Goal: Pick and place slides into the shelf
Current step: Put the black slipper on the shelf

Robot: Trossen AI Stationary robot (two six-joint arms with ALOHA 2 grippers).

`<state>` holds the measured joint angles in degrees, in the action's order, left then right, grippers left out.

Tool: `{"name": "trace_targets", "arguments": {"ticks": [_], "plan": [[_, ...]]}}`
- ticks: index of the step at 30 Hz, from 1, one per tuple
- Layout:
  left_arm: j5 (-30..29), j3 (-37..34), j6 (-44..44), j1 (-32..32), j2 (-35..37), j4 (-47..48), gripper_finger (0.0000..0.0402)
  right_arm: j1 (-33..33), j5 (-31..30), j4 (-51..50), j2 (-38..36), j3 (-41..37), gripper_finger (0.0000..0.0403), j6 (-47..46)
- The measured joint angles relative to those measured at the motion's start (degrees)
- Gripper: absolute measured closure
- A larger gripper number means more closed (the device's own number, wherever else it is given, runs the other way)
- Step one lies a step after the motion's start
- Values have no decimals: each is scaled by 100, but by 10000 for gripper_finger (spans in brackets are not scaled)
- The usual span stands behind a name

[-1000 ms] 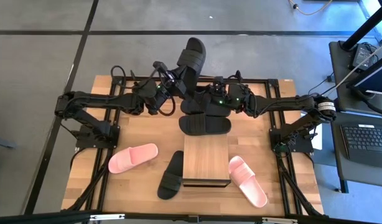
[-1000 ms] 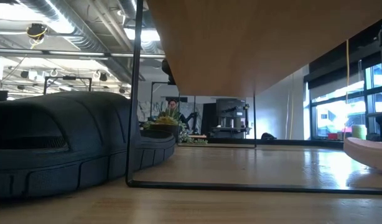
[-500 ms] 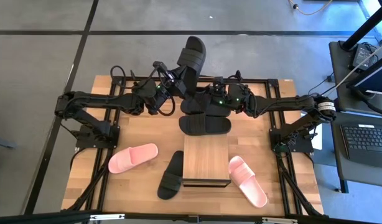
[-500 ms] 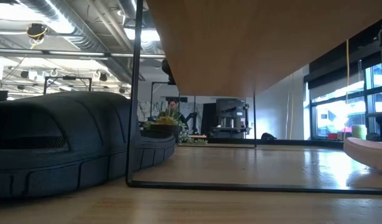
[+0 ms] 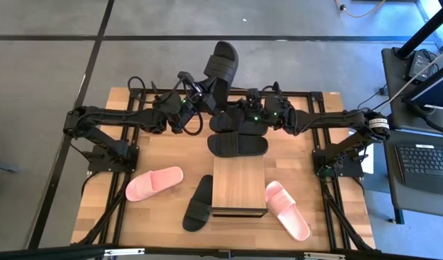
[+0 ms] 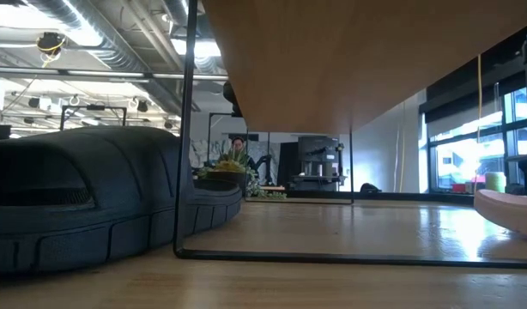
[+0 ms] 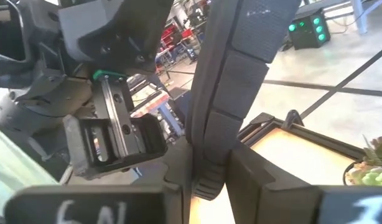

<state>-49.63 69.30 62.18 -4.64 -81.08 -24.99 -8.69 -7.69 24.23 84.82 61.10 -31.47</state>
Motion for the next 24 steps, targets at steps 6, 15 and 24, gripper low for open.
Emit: {"name": "trace_targets", "arguments": {"ticks": [6,15,24], "plan": [[-43,0,117,23,0,7,389,-76,261,4,0,0,335,-144],[-424,7,143,257,0,0,257,-146,327,2,-21,-2,339,-124],[-1553,7,-55,877,260,708,208,-446,312,-52,-333,-4,339,-1]]}}
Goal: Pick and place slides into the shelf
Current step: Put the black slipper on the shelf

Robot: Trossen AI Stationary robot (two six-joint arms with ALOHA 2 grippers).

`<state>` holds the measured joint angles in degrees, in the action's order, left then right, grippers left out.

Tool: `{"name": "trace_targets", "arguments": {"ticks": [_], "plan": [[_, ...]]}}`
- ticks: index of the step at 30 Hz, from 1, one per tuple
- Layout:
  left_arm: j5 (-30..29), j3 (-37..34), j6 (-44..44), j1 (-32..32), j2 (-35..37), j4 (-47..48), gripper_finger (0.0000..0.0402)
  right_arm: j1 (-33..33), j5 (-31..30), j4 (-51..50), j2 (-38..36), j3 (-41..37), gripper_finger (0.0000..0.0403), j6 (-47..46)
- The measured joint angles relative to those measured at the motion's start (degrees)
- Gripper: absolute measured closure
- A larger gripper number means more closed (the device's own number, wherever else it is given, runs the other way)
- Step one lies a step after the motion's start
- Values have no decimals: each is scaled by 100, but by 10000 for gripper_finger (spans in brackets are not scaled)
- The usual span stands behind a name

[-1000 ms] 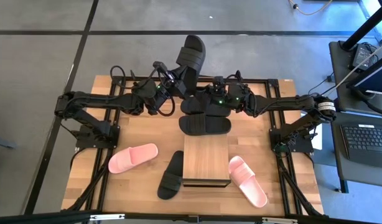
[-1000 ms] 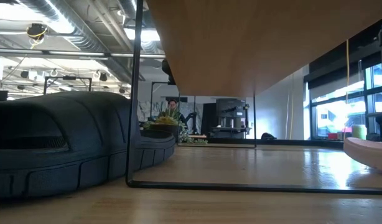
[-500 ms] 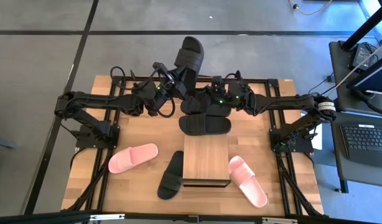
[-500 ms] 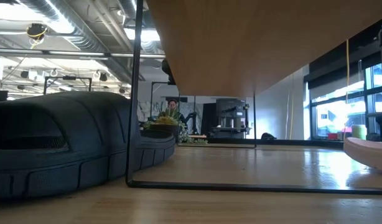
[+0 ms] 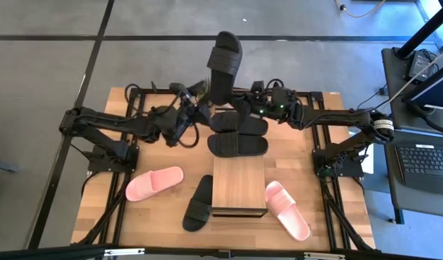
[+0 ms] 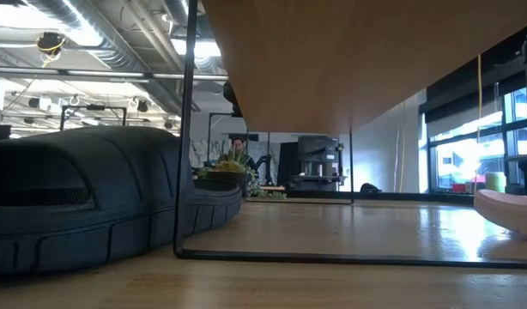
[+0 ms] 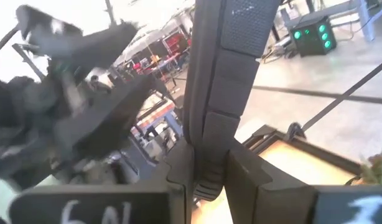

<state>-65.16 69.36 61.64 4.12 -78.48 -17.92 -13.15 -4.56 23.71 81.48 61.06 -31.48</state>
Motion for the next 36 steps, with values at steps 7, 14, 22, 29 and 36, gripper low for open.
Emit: {"name": "trace_targets", "arguments": {"ticks": [7,14,22,29,36], "plan": [[589,0,-2287,297,903,2146,207,-354,1282,-1003,-655,0,339,25],[2841,0,-4523,-43,1730,4201,207,-613,3977,-2505,-1383,2,339,-67],[3772,-2,-4807,-367,1799,4575,207,-434,6516,-4676,-1569,2,339,-422],[4044,-6,-4816,-509,1692,4608,207,286,6925,-5556,-1439,2,339,223],[4115,-10,-4865,-577,1635,4613,207,760,6610,-5572,-1088,4,339,457]]}}
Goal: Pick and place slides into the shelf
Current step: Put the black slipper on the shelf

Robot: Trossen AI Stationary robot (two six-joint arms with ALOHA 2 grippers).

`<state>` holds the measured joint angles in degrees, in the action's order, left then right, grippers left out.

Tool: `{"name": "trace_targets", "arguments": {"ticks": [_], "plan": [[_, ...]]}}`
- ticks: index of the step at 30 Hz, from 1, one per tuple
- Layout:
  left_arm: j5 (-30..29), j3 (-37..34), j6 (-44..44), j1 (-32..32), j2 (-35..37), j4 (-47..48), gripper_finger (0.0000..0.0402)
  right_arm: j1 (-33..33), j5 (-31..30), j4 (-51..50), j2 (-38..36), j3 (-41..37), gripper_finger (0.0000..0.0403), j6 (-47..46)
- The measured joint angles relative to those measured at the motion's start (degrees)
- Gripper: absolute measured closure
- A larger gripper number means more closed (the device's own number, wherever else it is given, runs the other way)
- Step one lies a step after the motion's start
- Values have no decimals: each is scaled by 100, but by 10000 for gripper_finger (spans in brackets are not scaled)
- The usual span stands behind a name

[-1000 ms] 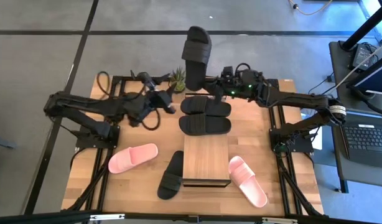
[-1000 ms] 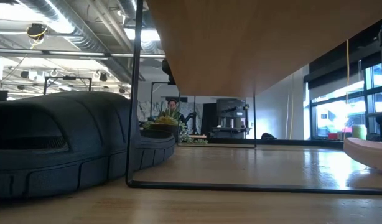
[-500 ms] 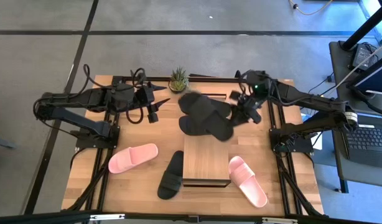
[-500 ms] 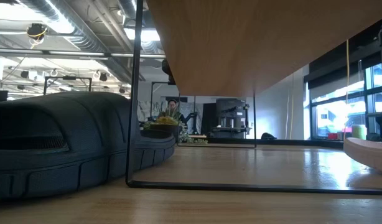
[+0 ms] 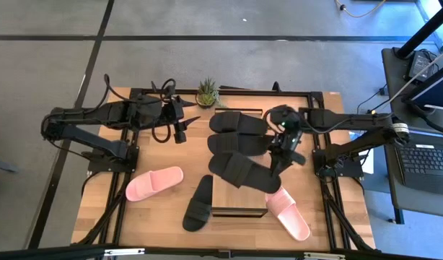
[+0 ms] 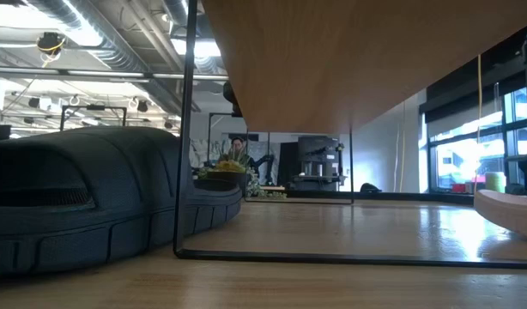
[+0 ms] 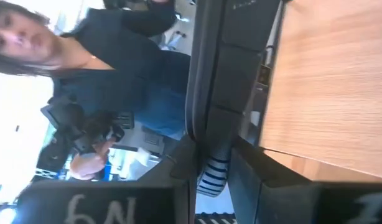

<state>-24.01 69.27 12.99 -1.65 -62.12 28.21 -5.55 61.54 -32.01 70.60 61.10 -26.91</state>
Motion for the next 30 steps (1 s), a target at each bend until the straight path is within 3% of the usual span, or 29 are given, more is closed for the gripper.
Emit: {"name": "trace_targets", "arguments": {"ticks": [5,15,18,25,30], "plan": [[-2,1,-89,0,-33,0,207,24,-54,-101,389,0,339,127],[-4,1,-239,0,-24,95,207,25,-115,-1243,617,0,339,1366],[-4,1,-244,0,-22,96,207,25,-420,-1568,619,113,341,1533],[-5,1,-288,0,-22,96,207,9,-1811,-3608,621,1159,344,2726],[-7,1,-542,0,-22,96,207,-138,-1559,-3754,728,1590,345,3011]]}}
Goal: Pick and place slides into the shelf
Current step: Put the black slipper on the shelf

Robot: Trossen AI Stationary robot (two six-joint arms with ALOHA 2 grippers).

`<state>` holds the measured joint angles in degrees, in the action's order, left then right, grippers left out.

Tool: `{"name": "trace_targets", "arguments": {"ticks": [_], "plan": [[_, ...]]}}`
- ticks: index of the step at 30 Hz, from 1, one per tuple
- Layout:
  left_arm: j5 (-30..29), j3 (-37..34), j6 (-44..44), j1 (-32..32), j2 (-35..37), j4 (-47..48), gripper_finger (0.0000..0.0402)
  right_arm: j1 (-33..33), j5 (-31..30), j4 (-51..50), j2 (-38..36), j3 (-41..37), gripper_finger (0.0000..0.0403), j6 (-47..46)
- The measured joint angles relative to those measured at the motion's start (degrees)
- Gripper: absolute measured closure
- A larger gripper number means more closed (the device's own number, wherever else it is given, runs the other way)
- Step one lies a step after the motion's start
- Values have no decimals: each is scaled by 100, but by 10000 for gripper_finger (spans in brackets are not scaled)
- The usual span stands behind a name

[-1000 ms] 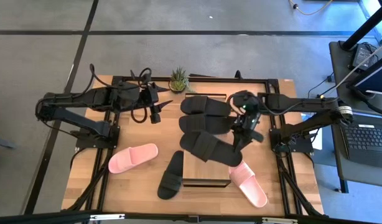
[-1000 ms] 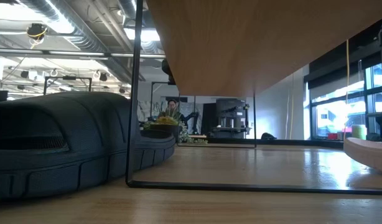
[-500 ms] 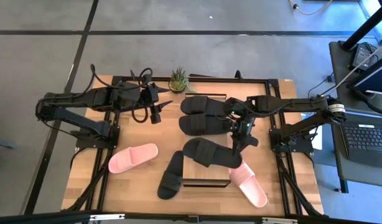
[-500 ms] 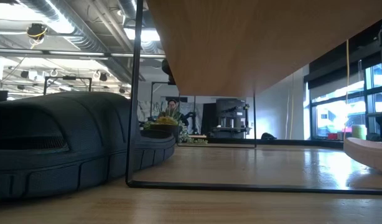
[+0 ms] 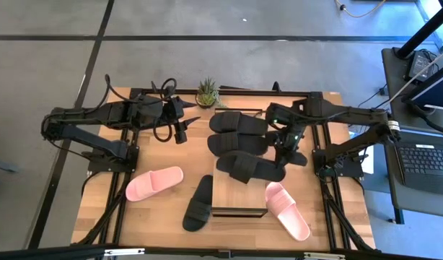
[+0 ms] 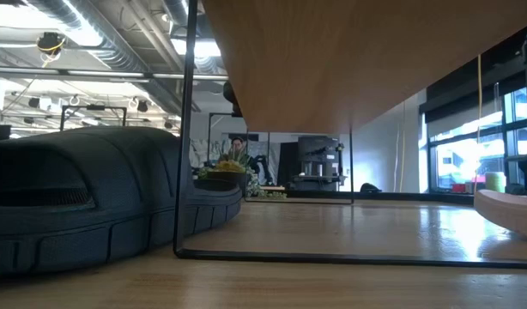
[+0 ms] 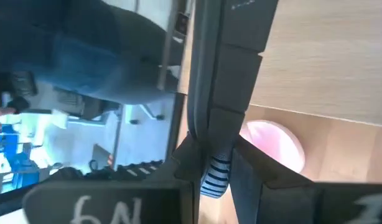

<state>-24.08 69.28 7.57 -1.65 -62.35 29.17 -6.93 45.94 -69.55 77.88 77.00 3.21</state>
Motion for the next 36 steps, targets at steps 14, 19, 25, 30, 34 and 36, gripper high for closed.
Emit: {"name": "trace_targets", "arguments": {"ticks": [14,19,25,30,34,36], "plan": [[258,0,-197,4,-2,-2,207,-54,-711,-2056,1863,1418,346,2188],[258,2,-271,4,-2,59,207,-53,-692,-2034,2097,2042,346,2417],[258,2,-300,4,-2,144,207,-101,-109,-2032,2107,2560,346,1959],[258,2,-298,4,-2,170,207,-106,-76,-1977,2188,2574,345,1954],[258,2,-300,4,-2,196,207,-105,-85,-1932,2442,2572,344,1963],[258,2,-302,4,-2,210,207,-105,-96,-1965,2558,2570,343,2042]]}}
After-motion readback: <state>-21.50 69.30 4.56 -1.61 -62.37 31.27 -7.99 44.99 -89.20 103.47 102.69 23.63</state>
